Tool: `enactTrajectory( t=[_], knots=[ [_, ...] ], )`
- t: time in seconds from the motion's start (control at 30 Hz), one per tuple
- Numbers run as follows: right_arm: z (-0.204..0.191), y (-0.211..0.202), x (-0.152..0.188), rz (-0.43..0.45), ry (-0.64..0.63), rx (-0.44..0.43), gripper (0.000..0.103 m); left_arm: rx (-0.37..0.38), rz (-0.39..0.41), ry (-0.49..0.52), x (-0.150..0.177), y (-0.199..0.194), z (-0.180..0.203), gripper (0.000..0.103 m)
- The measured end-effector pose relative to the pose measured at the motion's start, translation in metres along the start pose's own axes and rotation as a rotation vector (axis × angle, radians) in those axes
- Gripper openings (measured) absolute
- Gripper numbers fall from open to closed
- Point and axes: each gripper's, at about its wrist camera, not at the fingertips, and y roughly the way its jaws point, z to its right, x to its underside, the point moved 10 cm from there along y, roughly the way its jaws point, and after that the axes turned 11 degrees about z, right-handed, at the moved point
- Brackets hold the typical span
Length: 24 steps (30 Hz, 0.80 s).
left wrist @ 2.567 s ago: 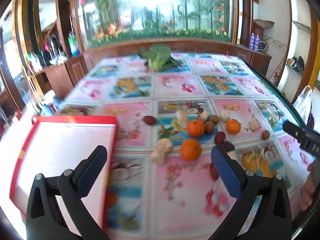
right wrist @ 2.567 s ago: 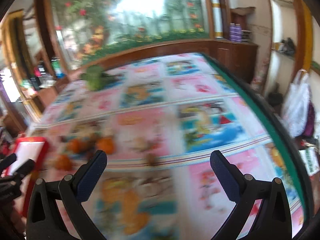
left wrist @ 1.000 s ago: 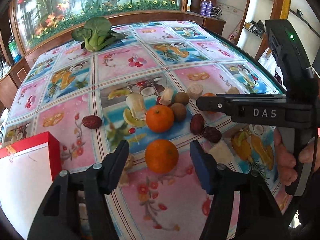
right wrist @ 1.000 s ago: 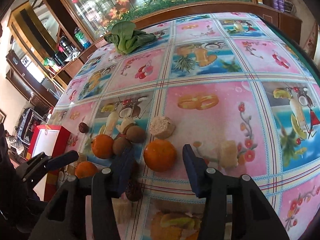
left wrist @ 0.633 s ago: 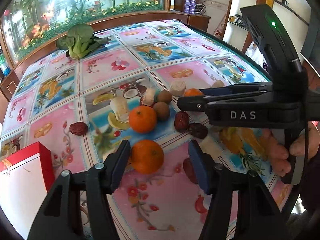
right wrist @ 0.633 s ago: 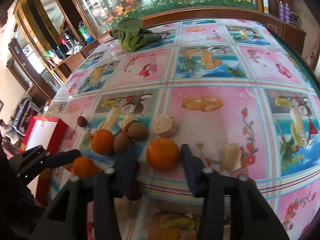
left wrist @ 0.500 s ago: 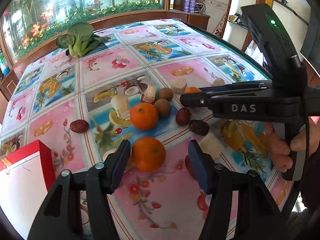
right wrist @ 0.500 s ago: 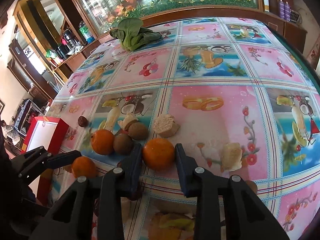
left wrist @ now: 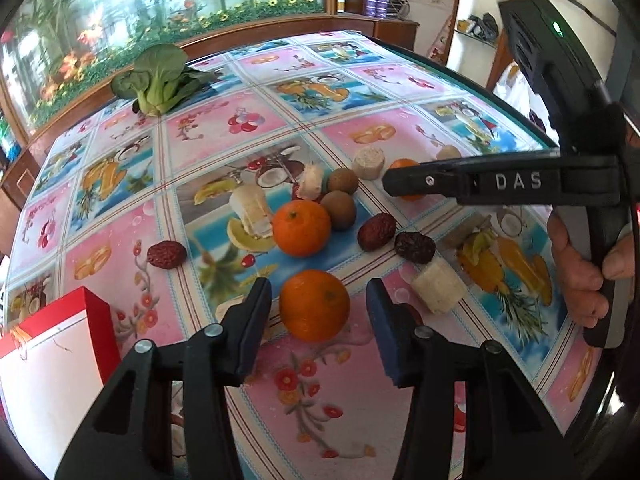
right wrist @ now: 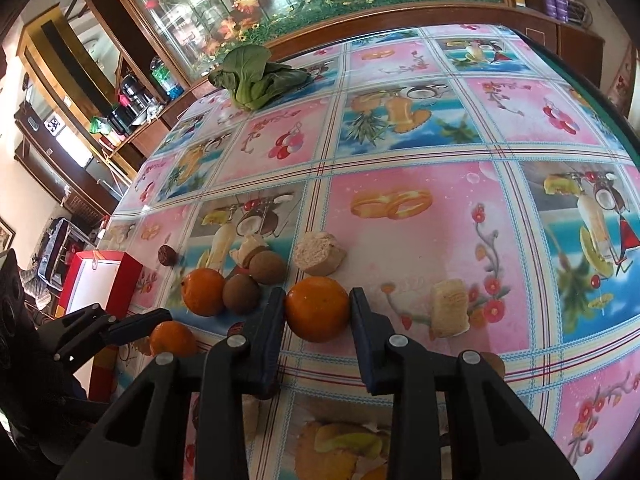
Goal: Organize fruits
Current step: 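Close the left tool on an orange while the right tool grasps another orange, then carry both oranges over the white tray and open both tools to release them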
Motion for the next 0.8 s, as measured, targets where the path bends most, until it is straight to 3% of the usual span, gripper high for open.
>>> enactTrajectory(
  t=[0.17, 0.43, 0.6, 0.8],
  knots=[
    [-0.001, -0.003, -0.003, 0.025, 0.003, -0.003, 0.031, -0.021, -0.004, 0.008, -0.001, 0.001, -0.001, 0.036],
    [-0.006, -0.019, -0.017, 0.129, -0.014, -0.027, 0.031, -0.063, 0.041, -0.031, -0.004, -0.016, -0.003, 0.036],
    [-0.006, -0.028, -0.024, 0.196, -0.027, -0.011, 0.031, -0.124, 0.164, -0.077, -0.018, -0.065, -0.008, 0.036],
    [-0.033, -0.039, -0.018, 0.220, -0.074, -0.018, 0.031, -0.248, 0.241, -0.186, -0.006, -0.125, -0.040, 0.036]
  ],
)
